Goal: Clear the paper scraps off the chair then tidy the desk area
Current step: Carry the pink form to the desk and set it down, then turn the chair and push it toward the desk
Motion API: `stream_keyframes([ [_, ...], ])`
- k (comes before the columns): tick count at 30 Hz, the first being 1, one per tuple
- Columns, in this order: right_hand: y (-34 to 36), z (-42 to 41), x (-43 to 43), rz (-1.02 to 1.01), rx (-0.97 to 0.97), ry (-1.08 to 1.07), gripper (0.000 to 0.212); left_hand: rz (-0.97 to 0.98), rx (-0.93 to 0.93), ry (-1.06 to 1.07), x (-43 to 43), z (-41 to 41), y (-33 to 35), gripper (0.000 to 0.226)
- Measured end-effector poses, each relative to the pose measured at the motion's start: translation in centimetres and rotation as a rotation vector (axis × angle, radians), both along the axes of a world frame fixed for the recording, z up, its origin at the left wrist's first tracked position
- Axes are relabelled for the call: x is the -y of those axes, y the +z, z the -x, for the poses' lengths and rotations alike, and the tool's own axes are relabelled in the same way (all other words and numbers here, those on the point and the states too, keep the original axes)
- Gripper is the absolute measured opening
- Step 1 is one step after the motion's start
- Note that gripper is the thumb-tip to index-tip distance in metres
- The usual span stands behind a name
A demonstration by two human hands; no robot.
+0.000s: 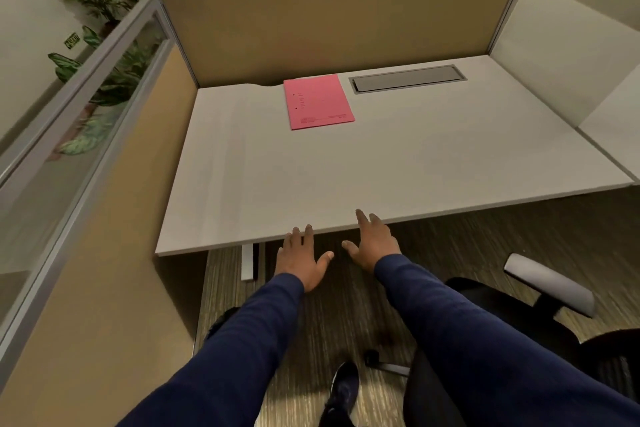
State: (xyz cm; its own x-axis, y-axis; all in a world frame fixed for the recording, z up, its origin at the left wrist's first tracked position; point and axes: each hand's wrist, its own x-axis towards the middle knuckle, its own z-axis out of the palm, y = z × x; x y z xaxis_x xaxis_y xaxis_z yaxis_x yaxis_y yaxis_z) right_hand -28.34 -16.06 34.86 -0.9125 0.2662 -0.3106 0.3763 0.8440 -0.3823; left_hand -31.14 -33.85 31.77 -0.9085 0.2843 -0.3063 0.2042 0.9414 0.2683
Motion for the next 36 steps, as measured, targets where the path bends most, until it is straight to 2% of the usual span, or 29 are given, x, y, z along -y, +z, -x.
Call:
stream_keyframes([
  [12, 2.0, -17.3, 2.9, -0.007, -0.053, -0.015, 0.087, -0.074, -0.024, 0.032, 1.5, -17.4, 4.1, 0.084],
  [24, 5.2, -28.2, 1.3, -0.010, -0.051, -0.005, 0.085, -0.139, 0.012, 0.056, -0.3, -28.2, 4.7, 0.084],
  [36, 6.7, -40.6, -6.6, -0.027, -0.079, 0.046, 0.086, -0.163, 0.038, 0.095, -8.1, -41.0, 4.4, 0.084],
])
